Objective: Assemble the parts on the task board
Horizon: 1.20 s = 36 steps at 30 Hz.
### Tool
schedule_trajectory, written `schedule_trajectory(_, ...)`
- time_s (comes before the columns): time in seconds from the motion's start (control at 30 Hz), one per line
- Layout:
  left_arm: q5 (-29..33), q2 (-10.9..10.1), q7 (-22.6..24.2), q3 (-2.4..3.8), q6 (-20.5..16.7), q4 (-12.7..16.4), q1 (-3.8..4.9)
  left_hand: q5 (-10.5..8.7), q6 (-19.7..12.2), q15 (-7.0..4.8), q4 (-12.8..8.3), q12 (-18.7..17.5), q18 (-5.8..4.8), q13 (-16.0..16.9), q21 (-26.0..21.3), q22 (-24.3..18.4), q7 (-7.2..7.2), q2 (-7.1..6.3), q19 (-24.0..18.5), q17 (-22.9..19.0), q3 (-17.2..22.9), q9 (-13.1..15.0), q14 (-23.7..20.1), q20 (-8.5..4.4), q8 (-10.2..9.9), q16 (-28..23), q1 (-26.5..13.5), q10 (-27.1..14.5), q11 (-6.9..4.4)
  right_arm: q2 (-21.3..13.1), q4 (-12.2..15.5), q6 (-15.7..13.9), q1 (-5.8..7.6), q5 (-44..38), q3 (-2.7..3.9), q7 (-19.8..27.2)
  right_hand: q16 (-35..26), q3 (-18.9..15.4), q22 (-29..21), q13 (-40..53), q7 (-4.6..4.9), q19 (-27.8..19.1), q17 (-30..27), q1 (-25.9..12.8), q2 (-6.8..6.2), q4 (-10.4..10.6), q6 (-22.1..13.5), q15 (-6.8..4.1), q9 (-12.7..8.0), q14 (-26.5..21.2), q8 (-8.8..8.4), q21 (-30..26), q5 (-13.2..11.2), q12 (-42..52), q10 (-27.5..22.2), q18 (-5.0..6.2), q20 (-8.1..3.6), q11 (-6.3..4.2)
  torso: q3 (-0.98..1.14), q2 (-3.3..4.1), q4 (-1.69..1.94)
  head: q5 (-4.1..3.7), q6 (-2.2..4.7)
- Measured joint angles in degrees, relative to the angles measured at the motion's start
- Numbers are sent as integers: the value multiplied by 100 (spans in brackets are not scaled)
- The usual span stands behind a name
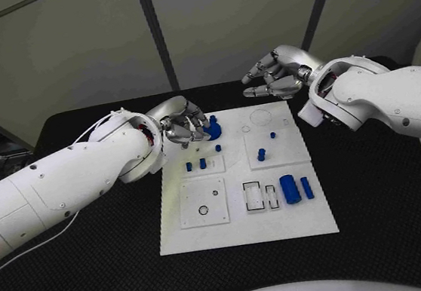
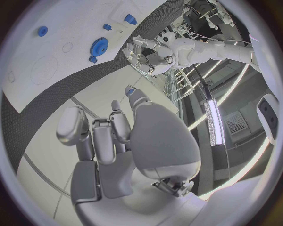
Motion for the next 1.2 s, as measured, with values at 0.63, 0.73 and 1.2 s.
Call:
schedule_trajectory(0.63,-1875,561,183,-188,164,-517,-6,1,367,-176,79,-683,-227,-721,2868,2269,-164,-179,1227,1057,79,-482,1036,-174,-304,1504,-179,250,-117,33,2,1,0,-18,-1,8,0,0,1,1,0,0,4,0,0,0,0,0,0,0,0,0,0,0,0,0,0,0,-6,5,2,-49,2)
schedule_trajectory(0.73,-2007,618,143,-190,196,-580,-6,1,387,-191,95,-712,-231,-745,2887,2306,-184,-179,1277,1045,95,-490,1051,-184,-304,1507,-179,278,-145,34,3,1,0,-19,-1,8,0,0,1,1,0,0,4,0,0,0,0,0,0,0,0,0,0,0,0,0,0,0,-4,4,2,-52,-3)
schedule_trajectory(1.2,-2332,870,23,-192,393,-793,-14,2,449,-191,78,-761,-191,-784,2987,2379,-205,-179,1297,1020,112,-512,1051,-206,-326,1507,-179,327,-145,39,15,0,0,-24,-1,8,0,0,1,1,0,0,3,0,0,0,0,0,0,0,0,0,0,0,0,0,0,0,0,-4,2,-62,-23)
